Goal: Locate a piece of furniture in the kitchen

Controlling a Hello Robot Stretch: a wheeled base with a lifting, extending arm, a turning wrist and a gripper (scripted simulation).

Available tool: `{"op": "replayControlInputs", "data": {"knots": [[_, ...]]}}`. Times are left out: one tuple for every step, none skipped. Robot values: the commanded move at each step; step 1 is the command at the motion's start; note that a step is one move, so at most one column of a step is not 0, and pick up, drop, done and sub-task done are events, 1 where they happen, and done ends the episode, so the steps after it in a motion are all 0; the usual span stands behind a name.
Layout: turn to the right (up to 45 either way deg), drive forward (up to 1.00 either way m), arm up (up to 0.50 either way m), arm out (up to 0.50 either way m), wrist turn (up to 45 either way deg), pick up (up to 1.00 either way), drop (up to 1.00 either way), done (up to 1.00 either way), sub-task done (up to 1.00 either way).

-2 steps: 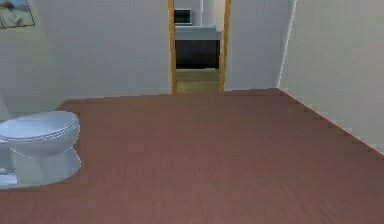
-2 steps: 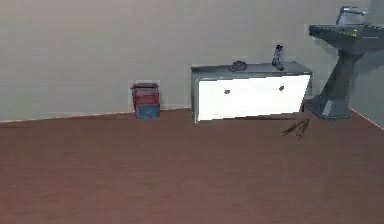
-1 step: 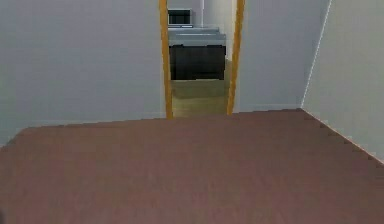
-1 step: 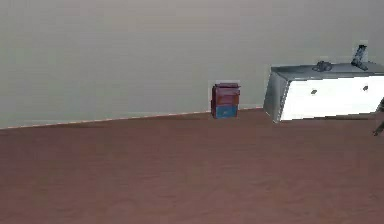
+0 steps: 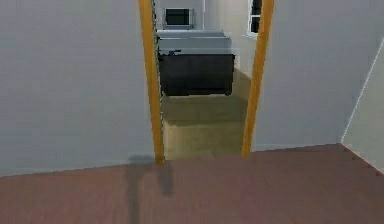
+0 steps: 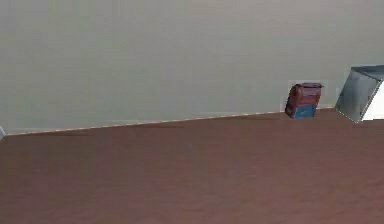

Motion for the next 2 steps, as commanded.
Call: {"op": "replayControlInputs", "data": {"knots": [[3.0,0.00,0.00,0.00,0.0,0.00,0.00,0.00,0.00],[0.0,1.00,0.00,0.00,0.0,0.00,0.00,0.00,0.00]]}}
